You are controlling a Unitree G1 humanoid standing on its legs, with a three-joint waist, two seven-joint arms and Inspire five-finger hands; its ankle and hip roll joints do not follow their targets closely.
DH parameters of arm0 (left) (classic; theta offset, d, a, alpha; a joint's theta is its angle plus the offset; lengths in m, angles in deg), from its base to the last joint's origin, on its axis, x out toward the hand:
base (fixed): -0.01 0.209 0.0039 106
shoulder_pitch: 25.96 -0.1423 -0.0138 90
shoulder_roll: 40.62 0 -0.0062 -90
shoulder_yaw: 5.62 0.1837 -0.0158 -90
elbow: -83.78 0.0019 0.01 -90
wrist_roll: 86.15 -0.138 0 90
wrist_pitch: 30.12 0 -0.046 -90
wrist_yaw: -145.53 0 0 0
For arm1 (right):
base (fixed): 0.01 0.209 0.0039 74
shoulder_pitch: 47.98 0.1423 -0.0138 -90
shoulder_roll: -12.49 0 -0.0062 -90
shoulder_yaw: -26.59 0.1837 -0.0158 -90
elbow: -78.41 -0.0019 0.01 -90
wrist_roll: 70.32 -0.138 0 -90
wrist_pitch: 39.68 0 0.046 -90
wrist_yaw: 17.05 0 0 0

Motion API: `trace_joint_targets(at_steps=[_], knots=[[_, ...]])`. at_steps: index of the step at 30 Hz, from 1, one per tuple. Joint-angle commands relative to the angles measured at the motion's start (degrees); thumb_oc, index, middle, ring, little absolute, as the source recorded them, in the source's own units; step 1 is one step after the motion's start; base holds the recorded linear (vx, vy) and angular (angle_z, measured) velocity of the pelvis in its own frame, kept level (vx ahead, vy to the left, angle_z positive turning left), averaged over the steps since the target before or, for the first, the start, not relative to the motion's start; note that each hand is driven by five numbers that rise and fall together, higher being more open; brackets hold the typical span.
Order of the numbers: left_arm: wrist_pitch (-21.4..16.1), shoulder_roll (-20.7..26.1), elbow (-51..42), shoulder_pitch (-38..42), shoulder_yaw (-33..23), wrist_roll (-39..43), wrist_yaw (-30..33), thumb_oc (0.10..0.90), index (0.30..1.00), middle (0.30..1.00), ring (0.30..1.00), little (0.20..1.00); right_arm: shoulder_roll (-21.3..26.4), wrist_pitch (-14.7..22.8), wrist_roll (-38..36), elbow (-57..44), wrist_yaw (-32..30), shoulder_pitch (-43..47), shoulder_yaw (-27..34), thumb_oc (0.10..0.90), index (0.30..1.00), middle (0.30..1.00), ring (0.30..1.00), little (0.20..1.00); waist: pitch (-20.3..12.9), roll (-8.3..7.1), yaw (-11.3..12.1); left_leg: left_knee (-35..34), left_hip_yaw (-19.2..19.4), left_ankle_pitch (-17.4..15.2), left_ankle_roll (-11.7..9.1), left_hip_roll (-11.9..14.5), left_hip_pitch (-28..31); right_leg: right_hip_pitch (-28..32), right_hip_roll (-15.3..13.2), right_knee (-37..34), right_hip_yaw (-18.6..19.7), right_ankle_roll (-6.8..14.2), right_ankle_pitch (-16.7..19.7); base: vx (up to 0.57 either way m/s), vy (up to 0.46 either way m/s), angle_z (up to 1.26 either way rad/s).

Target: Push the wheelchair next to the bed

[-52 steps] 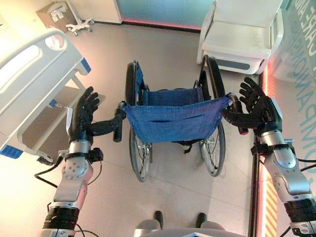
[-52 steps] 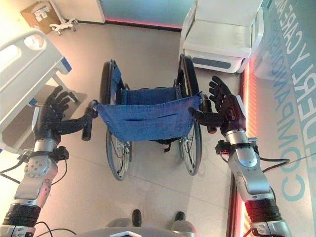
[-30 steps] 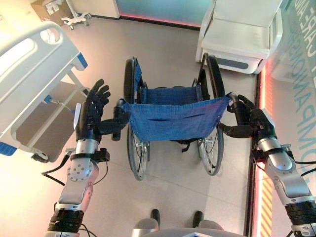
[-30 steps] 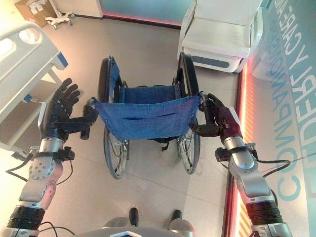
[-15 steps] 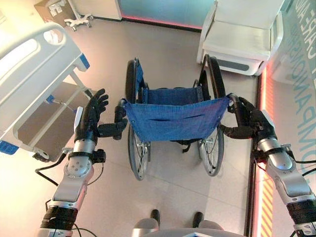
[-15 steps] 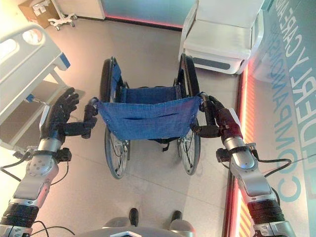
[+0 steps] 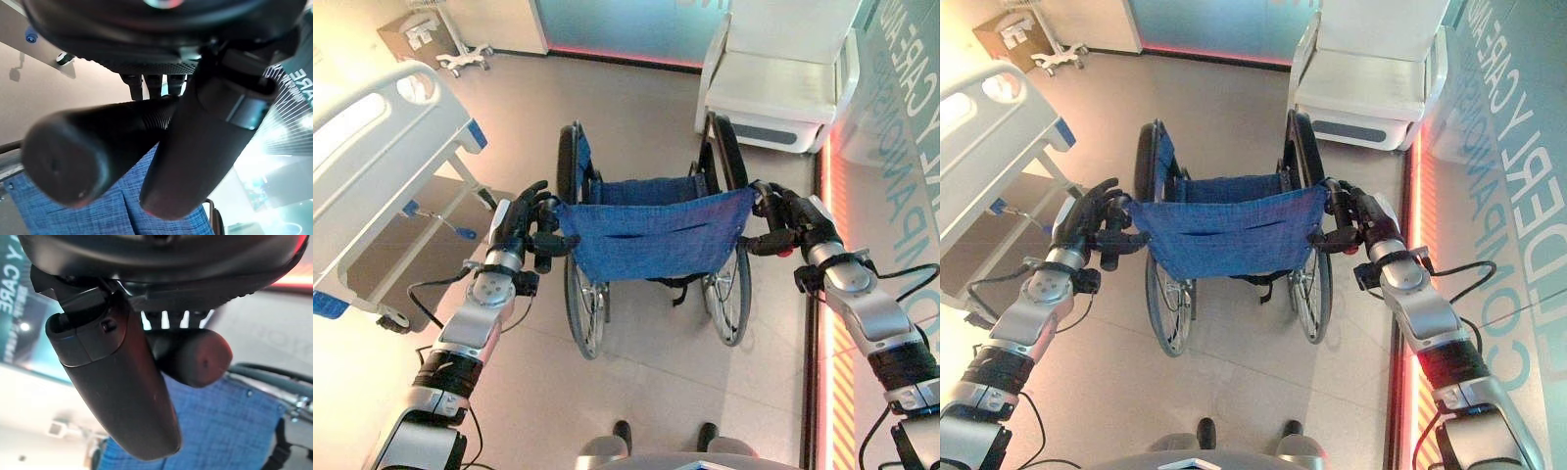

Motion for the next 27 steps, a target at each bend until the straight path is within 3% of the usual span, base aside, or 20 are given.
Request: trace_joint_targets(at_steps=[1, 15, 27], knots=[[3.73, 8.08, 8.17, 6.03, 0.95, -2.19, 0.84, 0.8, 0.9, 0.9, 0.9, 0.9, 4.22, -0.22, 2.35, 0.41, -3.84, 10.48, -2.81, 0.8, 0.9, 0.9, 0.9, 0.9, -4.02, -1.99, 0.93, 4.22, 1.88, -3.12, -0.43, -1.56, -2.32, -2.31, -1.46, 7.6, -0.78, -0.78, -4.4, 0.0, 0.0, 0.0], [12.59, 10.25, 13.04, 7.44, 1.65, -10.44, 4.77, 0.8, 0.9, 0.9, 0.9, 0.9, 7.93, -6.68, 9.56, 1.73, -5.64, 15.49, -4.31, 0.8, 0.9, 0.9, 0.9, 0.9, -3.51, -2.3, 1.44, 5.14, 1.62, -3.59, 0.0, -2.01, -2.97, -2.45, -1.28, 7.67, -0.61, -1.09, -4.64, 0.0, 0.0, 0.0], [13.04, 12.34, 3.76, 3.6, -0.51, -23.35, 11.98, 0.8, 0.9, 0.9, 0.9, 0.9, 8.54, -11.41, 15.93, -1.55, -3.23, 11.71, -1.63, 0.8, 0.9, 0.9, 0.9, 0.9, -2.69, -3.04, 2.51, 5.58, 0.98, -3.82, 0.23, -2.22, -3.86, -2.9, -1.24, 8.12, -1.11, -1.4, -5.01, 0.0, 0.0, 0.0]])
